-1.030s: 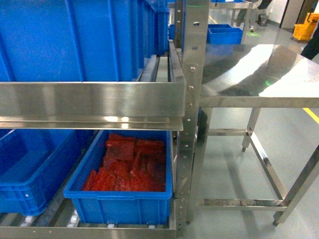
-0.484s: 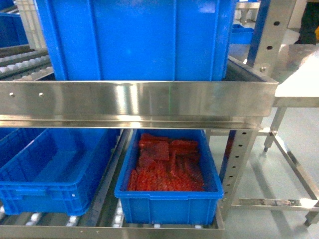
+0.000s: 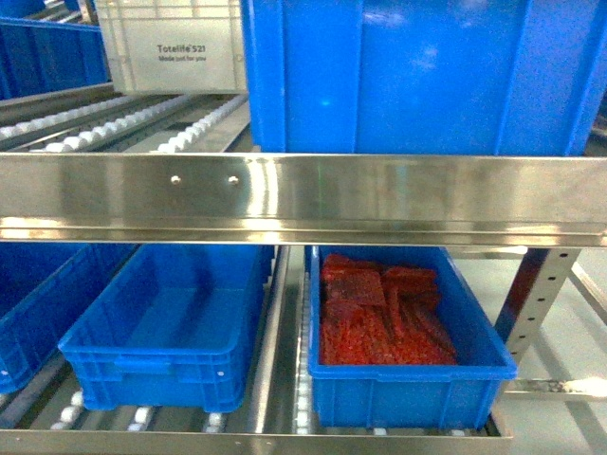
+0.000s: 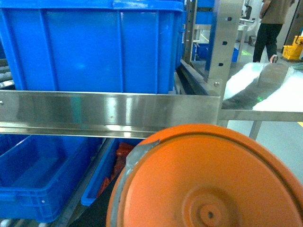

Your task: Sort blue parts and orange caps into right shelf containers

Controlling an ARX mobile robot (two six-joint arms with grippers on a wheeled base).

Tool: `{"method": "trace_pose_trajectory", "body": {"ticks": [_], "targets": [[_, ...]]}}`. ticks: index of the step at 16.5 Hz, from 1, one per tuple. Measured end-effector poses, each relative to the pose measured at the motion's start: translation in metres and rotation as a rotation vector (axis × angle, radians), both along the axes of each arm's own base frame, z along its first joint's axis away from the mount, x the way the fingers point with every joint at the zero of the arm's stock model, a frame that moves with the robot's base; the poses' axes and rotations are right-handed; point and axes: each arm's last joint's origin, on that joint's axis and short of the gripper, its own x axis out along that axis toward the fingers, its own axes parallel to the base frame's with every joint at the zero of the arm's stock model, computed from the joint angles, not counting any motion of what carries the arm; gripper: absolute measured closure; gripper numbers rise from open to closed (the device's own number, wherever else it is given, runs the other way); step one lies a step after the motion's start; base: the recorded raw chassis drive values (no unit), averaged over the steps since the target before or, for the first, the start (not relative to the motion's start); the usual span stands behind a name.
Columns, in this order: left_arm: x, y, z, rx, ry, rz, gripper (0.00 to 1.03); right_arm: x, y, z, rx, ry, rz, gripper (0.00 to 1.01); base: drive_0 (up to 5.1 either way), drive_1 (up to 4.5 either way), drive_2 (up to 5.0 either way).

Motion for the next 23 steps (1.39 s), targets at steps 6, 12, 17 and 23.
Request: {"method": "trace_pose_trajectory", "body": {"ticks": [6,12,17,23], "targets": [[0.0,0.0,0.0001,0.0,-0.001,0.0,0.63,0.0,0.0,-0.0004,0.0,0.004,0.0,0.58,-5.1,2.38,2.4],[0.0,0.0,0.0001,0.0,-0.001,0.001,0.63,0.0,0.0,-0.0001,0.0,0.001,0.0,0.58,-5.0,2.48,2.5],[0.0,0.0,0.0,0.0,0.0,0.001,0.63,0.0,0.0,-0.0002,0.0,0.002,0.0,0.58,-5.0,2.47,2.5],[0.0,0.0,0.0003,0.0,-0.003,0.0,0.63,0.0,0.0,-0.0003,0.0,0.003,0.0,0.58,-4.9,2.57,2.6]]}}
